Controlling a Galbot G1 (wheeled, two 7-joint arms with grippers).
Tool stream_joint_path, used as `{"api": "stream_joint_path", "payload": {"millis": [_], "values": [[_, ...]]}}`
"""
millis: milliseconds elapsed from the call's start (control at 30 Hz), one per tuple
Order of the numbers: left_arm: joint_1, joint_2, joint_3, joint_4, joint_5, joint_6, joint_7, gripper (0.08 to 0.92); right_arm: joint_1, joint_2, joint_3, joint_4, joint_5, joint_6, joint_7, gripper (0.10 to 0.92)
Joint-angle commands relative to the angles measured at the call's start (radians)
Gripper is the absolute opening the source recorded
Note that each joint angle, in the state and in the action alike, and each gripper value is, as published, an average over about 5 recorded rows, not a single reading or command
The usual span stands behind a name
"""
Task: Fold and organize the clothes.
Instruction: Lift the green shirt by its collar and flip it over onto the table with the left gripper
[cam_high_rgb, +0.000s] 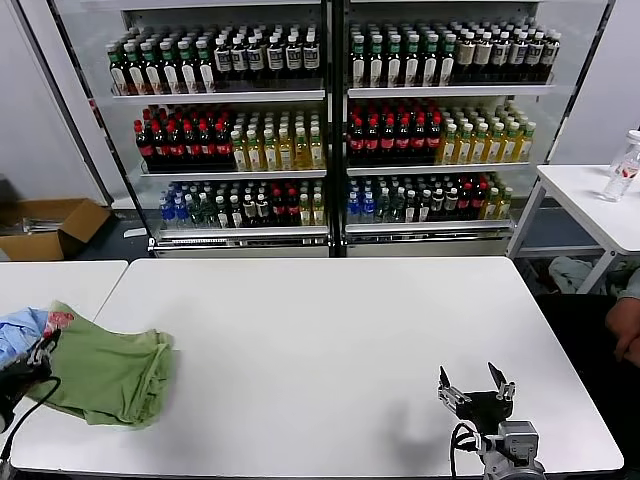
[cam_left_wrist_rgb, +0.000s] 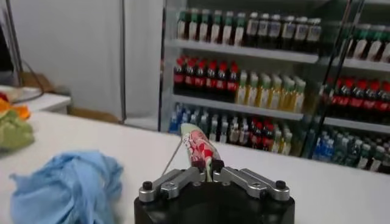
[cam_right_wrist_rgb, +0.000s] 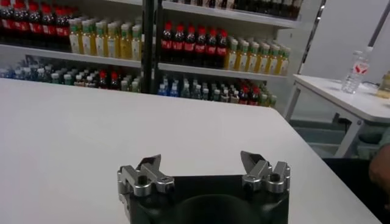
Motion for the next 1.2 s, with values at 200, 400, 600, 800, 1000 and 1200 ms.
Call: {"api": "stream_joint_path", "payload": {"millis": [200, 400, 600, 800, 1000, 1200], "values": [[-0.113, -0.364, 1.083, -0.111, 0.337, 0.014, -0.114, 0.111, -0.003, 0.013, -0.017, 0.007, -0.021, -0.004, 0.002, 0.823], [-0.206, -0.406, 1.08, -0.025, 0.325, -0.012, -0.115, 0.111, -0.002, 0.013, -0.014, 0.008, -0.024, -0.006, 0.003, 0.823], [-0.263, -0.428, 1.063, 0.047, 0.313, -0.058, -0.164, 0.111, -0.003, 0.016, -0.015, 0.012, -0.03, -0.009, 0.004, 0.823], [-0.358, -0.467, 1.047, 0.114, 0.244, -0.129, -0.267, 0.111, 0.001, 0.015, -0.007, 0.021, -0.032, -0.017, 0.005, 0.823], [-0.43, -0.456, 1.006, 0.136, 0.194, -0.16, -0.253, 0.178, 0.06, -0.007, -0.017, 0.0, -0.02, -0.037, -0.007, 0.823], [-0.379, -0.375, 0.937, 0.061, 0.352, -0.19, -0.101, 0.35, 0.187, -0.026, -0.058, -0.068, 0.065, -0.051, -0.022, 0.823]]}}
